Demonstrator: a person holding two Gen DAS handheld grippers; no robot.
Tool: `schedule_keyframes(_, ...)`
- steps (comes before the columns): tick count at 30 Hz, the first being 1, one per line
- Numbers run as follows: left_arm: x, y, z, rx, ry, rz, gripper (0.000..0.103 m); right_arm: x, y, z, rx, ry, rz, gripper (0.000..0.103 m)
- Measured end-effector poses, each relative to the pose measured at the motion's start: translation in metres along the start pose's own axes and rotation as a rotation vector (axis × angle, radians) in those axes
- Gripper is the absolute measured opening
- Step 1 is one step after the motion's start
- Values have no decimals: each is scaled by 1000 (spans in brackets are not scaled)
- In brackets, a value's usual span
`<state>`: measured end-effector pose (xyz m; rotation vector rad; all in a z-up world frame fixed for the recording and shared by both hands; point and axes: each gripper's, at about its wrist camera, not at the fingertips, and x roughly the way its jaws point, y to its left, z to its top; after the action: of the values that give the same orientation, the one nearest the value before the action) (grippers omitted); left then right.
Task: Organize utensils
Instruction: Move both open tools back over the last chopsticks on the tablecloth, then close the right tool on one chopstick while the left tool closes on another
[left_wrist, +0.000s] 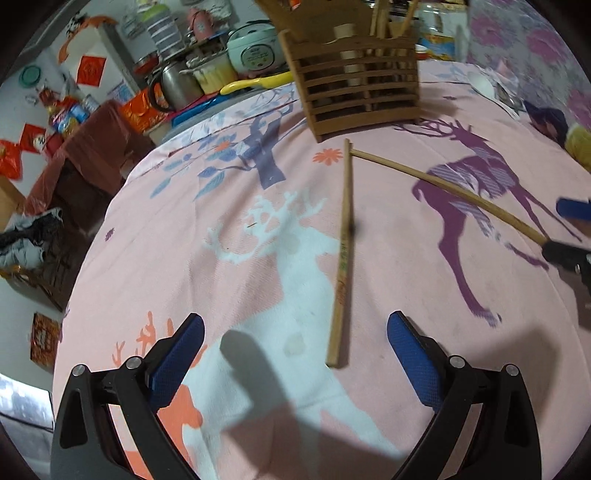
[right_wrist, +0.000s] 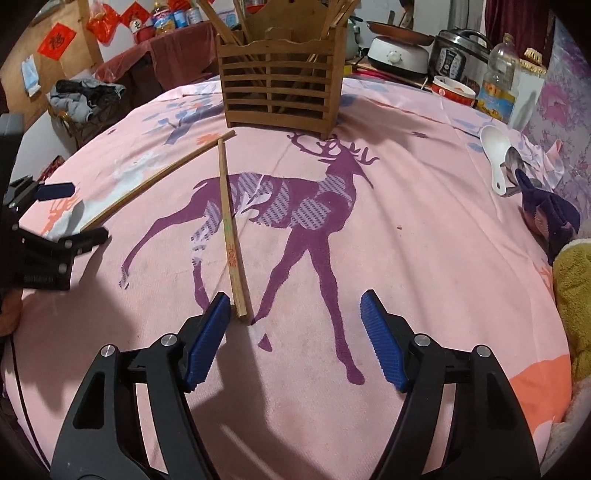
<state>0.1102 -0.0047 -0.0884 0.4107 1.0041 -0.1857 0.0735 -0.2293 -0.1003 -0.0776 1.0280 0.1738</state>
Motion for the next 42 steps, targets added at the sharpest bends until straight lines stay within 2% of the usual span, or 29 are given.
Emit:
schedule_keyframes(16, -4, -6, -3, 17, -6, -41, 97, -6, 14, 1, -25, -42, 57, 71)
schedule_keyframes(19, -2, -3, -2, 2, 5, -68, 97, -6, 15, 1, -27, -47, 60, 70)
schedule_keyframes(20, 0, 2, -1, -17, 18, -97, 97, -6, 15, 2, -27, -48, 61, 69)
schedule_keyframes(21, 2, 6, 0, -40, 29, -129, 92, -6, 15, 2, -27, -47, 61, 65)
schedule_keyframes(22, 4, 12, 0, -71, 42, -171, 82, -6, 15, 2, -24, -46, 62, 61)
schedule_keyframes(24, 7, 22, 1, -119, 60, -230, 73, -5, 13, 2, -14, -44, 66, 57)
schedule_keyframes(27, 7, 24, 1, -137, 53, -233, 64, -3, 13, 2, -11, -35, 73, 52)
schedule_keyframes(30, 6, 15, 1, -104, 40, -212, 62, -2, 14, 2, -21, -26, 77, 47)
schedule_keyframes(35, 1, 8, 1, -63, 17, -234, 42, 0, 15, 2, -24, -17, 84, 32)
schedule_keyframes(36, 0, 7, 0, -61, 16, -240, 37, 1, 16, 2, -25, -13, 87, 27)
schedule_keyframes(37, -1, 5, 0, -56, 15, -251, 35, 3, 17, 2, -29, -5, 94, 15)
schedule_keyframes(38, -1, 5, 0, -54, 15, -256, 31, 4, 18, 2, -33, 0, 98, 9)
schedule_keyframes(42, -3, 5, 0, -55, 17, -280, 19, 2, 22, 2, -45, -6, 100, 6)
